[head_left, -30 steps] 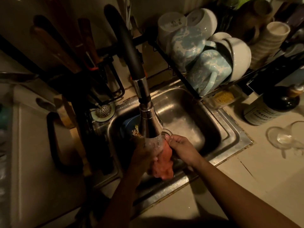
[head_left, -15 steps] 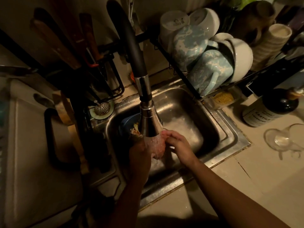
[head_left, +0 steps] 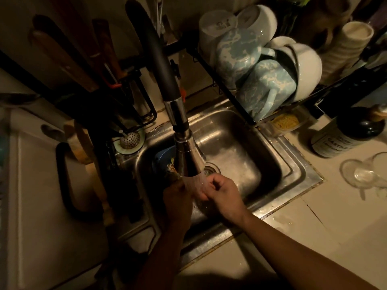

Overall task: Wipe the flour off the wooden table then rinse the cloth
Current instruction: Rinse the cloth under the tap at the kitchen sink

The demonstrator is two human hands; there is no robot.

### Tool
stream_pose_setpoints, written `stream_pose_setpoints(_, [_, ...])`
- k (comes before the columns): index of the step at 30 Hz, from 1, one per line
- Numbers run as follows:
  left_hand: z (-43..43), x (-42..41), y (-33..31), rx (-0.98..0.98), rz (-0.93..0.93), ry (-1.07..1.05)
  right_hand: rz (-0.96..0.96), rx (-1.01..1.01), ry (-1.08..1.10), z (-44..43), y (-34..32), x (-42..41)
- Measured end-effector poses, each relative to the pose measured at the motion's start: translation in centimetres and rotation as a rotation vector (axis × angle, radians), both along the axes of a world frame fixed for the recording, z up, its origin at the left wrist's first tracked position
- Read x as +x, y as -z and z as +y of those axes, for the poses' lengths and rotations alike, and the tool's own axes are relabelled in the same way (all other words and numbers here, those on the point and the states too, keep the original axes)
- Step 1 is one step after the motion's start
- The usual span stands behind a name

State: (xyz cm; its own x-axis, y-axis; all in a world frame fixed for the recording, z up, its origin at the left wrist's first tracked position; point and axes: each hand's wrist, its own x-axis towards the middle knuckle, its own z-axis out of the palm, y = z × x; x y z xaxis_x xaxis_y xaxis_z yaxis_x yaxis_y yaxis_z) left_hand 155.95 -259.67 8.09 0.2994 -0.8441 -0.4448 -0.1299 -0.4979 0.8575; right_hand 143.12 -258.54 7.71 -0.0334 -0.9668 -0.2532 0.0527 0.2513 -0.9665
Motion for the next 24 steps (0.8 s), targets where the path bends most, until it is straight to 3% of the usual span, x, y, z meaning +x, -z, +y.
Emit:
stream_pose_setpoints(5, [0.5,-1.0,-1.3,-0.044,0.04,0.128,0.142,0.01,0.066,-1.0,0.4,-0.6])
stream_pose_setpoints(8, [-0.7,-0.3,-0.6,-0.027,0.038,0.054,0.123,-0.049,-0.053,-0.2,0.1,-0.2])
stream_pose_setpoints(10, [-1.2,0.0,-0.8,0.029,0.143,0.046,0.14,-0.083,-0.15,0.1,-0.1,-0.4])
stream_pose_setpoints(14, [-1.2,0.1,-0.8,0.04,0.093,0.206,-0.261,0.058,-0.127,0.6,0.9,-1.6])
stream_pose_setpoints(17, [-1.2,-0.2,-1.5,0.003,0.268,0.182,-0.553,0.314,-0.056,0.6,1.5,-2.9])
stream_pose_setpoints(20, [-0.6,-0.6,-2.2,-0.072,0.362,0.215,-0.498,0.484,-0.155,-0.1,1.4,-3.3])
stream_pose_setpoints(24, [-0.2,0.3,-0.9,-0.021,0.403,0.039,-0.539,0.41,-0.031,-0.8,0.0,-1.9])
